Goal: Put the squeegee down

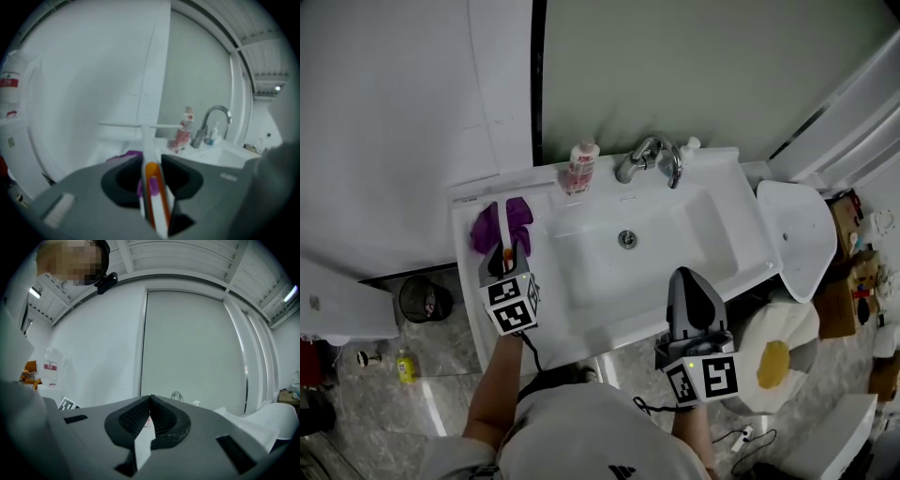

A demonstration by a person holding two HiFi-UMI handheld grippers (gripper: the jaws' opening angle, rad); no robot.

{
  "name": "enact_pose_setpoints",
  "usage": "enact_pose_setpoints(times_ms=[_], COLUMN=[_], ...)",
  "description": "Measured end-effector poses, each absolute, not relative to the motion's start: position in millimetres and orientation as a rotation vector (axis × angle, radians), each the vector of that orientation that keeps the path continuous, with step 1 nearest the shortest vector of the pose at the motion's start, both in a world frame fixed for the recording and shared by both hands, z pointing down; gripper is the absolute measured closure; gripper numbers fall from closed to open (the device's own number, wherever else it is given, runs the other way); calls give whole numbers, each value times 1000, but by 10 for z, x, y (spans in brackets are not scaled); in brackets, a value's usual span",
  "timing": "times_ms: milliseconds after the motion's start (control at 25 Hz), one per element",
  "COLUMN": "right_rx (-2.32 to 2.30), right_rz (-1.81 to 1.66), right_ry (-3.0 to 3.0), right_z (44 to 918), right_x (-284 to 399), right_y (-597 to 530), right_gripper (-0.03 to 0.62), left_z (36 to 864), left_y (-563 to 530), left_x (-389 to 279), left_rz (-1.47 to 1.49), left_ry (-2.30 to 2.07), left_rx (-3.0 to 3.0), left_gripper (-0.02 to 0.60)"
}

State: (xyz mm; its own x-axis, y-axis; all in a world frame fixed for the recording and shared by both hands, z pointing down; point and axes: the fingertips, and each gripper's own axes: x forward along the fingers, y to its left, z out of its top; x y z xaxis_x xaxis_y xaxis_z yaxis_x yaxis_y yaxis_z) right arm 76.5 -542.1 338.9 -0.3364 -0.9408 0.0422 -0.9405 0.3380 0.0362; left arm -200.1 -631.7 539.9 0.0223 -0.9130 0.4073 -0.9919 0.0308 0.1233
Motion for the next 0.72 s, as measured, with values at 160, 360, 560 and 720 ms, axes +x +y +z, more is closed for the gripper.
enact_pose_setpoints(times_ms=[160, 360, 560, 720], right_rx=[1794, 1822, 1850, 1870], right_rz=[12, 30, 46, 50], right_ry=[-2487, -2433, -2389, -2364], right_z=[3439, 3501, 3557, 3567], right_x=[721, 715, 745, 764], right_y=[-5496, -5539, -5562, -5558], right_gripper=[592, 592, 592, 592], left_z=[5635, 5881, 6073, 6188], left_y=[-6446, -6555, -6624, -6649], left_x=[-2050, -2079, -2102, -2109], left_rz=[323, 386, 432, 459], left_ry=[-1906, -1876, -1865, -1856], left_rx=[1893, 1861, 1822, 1796], left_gripper=[450, 449, 449, 449])
